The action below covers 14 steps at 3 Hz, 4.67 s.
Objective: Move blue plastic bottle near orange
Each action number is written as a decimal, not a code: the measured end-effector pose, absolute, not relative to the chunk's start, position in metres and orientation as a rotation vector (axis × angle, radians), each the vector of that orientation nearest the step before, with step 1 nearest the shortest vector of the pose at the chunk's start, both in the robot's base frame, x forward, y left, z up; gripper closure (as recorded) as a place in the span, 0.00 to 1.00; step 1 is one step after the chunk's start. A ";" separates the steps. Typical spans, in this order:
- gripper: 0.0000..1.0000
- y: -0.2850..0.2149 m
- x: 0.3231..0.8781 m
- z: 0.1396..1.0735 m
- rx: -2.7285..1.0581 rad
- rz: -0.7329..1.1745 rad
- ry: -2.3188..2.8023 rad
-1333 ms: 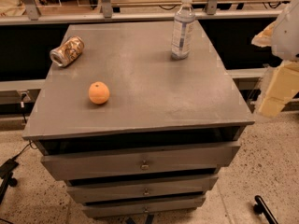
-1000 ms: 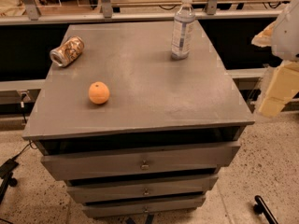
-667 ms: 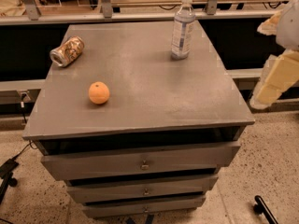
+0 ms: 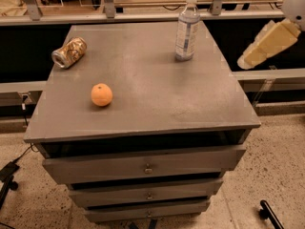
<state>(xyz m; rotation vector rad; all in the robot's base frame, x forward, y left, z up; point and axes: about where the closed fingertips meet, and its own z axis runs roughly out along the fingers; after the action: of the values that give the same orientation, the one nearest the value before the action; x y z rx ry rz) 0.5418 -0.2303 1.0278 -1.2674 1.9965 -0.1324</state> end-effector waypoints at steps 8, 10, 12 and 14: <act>0.00 -0.145 0.683 0.964 -0.944 0.280 1.896; 0.00 -0.145 0.744 0.969 -0.835 0.421 1.760; 0.00 -0.127 0.762 0.960 -0.885 0.511 1.678; 0.15 -0.129 0.770 0.956 -0.842 0.506 1.681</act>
Offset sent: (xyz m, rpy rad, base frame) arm 0.0144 -0.0052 0.0071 0.2305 -0.0576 -0.1889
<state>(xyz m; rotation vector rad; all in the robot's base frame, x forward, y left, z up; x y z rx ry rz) 0.7696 -0.1289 0.9555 -0.8419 1.6813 0.5055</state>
